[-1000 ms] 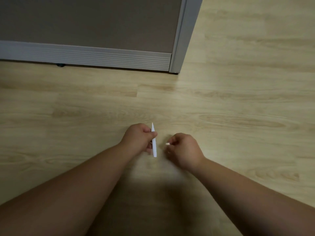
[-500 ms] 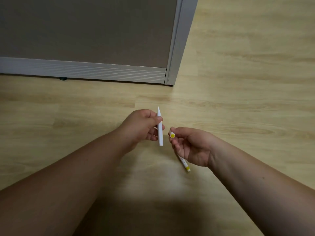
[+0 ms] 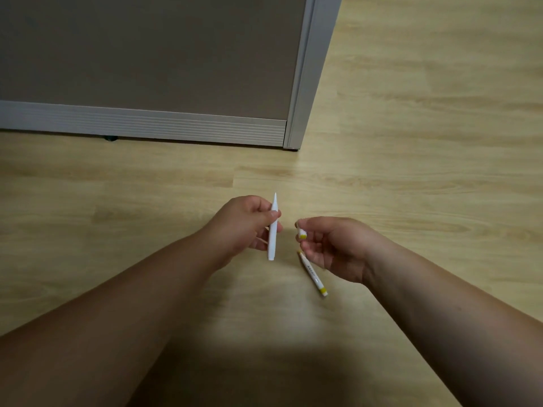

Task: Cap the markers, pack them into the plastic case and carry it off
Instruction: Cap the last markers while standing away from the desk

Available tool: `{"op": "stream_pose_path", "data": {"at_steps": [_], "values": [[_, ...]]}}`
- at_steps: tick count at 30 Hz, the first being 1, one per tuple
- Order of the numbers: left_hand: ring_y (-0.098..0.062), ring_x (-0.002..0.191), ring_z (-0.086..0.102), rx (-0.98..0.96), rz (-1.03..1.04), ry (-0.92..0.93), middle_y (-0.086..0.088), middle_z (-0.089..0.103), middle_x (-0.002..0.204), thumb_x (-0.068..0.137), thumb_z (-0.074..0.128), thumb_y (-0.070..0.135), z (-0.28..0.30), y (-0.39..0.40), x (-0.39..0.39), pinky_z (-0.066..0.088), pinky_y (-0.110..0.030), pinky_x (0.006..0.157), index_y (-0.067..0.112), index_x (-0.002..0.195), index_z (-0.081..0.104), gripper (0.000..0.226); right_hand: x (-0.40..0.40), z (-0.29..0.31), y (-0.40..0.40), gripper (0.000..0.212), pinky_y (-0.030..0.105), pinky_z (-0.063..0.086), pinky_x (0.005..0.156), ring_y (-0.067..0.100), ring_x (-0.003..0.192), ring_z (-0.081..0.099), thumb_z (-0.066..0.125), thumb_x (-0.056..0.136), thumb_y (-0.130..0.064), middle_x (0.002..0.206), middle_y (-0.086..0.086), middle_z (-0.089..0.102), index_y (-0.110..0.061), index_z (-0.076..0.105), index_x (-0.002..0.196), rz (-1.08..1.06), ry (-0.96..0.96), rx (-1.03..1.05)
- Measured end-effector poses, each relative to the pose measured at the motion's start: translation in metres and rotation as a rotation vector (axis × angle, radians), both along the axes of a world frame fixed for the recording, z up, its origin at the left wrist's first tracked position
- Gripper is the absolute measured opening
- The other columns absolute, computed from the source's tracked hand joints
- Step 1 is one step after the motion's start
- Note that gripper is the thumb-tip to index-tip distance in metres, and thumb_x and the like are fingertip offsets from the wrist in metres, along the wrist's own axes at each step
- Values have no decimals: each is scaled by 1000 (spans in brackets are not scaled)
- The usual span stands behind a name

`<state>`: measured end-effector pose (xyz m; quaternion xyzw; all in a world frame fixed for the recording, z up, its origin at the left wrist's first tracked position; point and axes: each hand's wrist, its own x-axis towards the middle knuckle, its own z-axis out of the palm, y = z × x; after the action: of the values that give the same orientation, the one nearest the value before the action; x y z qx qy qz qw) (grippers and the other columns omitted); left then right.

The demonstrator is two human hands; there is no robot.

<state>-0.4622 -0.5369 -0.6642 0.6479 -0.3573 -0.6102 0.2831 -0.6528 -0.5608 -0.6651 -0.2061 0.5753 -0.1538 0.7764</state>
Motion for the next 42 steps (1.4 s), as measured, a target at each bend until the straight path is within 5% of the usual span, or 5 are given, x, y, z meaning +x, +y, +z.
{"op": "stream_pose_path", "data": {"at_steps": [5, 13, 25, 38, 42], "values": [[-14, 71, 71, 1, -10, -81, -8, 77, 89, 98, 61, 19, -8, 7, 2, 61, -34, 68, 9, 99, 69, 12, -3, -32, 33, 5, 21, 45, 56, 9, 58, 60, 71, 80, -24, 74, -4, 68, -20, 68, 82, 668, 673, -772], [-17, 70, 70, 27, 20, -74, -9, 77, 85, 97, 61, 17, -16, 17, -5, 60, -38, 70, 7, 97, 68, 12, 21, -87, 85, 11, 34, 41, 66, 26, 87, 58, 45, 94, -15, 95, 8, 57, -16, 54, 88, 1186, 833, -1034], [-22, 78, 73, 38, 30, -70, -9, 77, 87, 98, 61, 17, -14, 18, -9, 60, -36, 70, 7, 100, 68, 12, -36, -86, 38, 18, 35, 49, 78, 24, 94, 59, 56, 91, -29, 106, 2, 57, -19, 60, 106, 658, 1058, -884], [-21, 77, 73, 48, 37, -56, -8, 77, 86, 97, 63, 19, -15, 21, -9, 62, -43, 77, 7, 99, 69, 13, -48, -101, 33, 8, 27, 41, 69, 18, 84, 58, 54, 93, -22, 93, -4, 58, -24, 62, 93, 788, 991, -836], [-19, 72, 71, 43, 42, -41, -10, 77, 88, 97, 62, 18, -14, 20, -8, 61, -41, 74, 6, 100, 68, 14, -31, -68, 25, 10, 31, 47, 57, 18, 58, 58, 68, 84, -6, 70, 4, 62, -13, 61, 82, 140, 434, -439]]}}
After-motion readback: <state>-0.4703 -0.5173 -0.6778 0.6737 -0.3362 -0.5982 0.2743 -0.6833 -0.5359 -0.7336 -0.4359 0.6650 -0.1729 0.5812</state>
